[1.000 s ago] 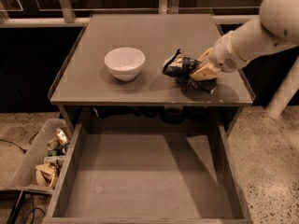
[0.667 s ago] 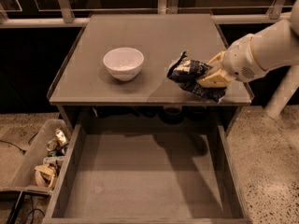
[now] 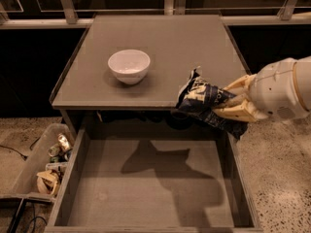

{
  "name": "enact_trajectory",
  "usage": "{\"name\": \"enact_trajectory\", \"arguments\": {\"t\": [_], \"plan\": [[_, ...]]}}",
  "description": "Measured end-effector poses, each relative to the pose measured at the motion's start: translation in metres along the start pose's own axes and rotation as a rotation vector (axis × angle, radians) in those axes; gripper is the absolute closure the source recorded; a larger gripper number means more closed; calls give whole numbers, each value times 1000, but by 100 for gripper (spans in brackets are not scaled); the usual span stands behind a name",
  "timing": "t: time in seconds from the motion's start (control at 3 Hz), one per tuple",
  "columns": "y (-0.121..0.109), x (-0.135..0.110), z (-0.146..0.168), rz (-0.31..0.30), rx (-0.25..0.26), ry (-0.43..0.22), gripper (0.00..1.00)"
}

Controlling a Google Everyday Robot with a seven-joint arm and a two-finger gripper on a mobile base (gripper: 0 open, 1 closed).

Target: Place blue chip bag into top drawer

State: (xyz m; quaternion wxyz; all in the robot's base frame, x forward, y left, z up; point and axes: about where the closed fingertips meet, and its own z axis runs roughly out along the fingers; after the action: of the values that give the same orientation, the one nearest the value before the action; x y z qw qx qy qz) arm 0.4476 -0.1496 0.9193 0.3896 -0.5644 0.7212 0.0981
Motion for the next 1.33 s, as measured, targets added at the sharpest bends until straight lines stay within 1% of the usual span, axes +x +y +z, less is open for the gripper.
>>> {"name": "enact_trajectory", "arguments": {"t": [0.33, 0.67, 1.0, 1.33], "plan": [[39, 14, 17, 18, -20, 23, 100], [66, 55, 57, 69, -47, 51, 100], [77, 100, 97, 132, -64, 30, 100], [77, 99, 96, 130, -63, 31, 100]]}}
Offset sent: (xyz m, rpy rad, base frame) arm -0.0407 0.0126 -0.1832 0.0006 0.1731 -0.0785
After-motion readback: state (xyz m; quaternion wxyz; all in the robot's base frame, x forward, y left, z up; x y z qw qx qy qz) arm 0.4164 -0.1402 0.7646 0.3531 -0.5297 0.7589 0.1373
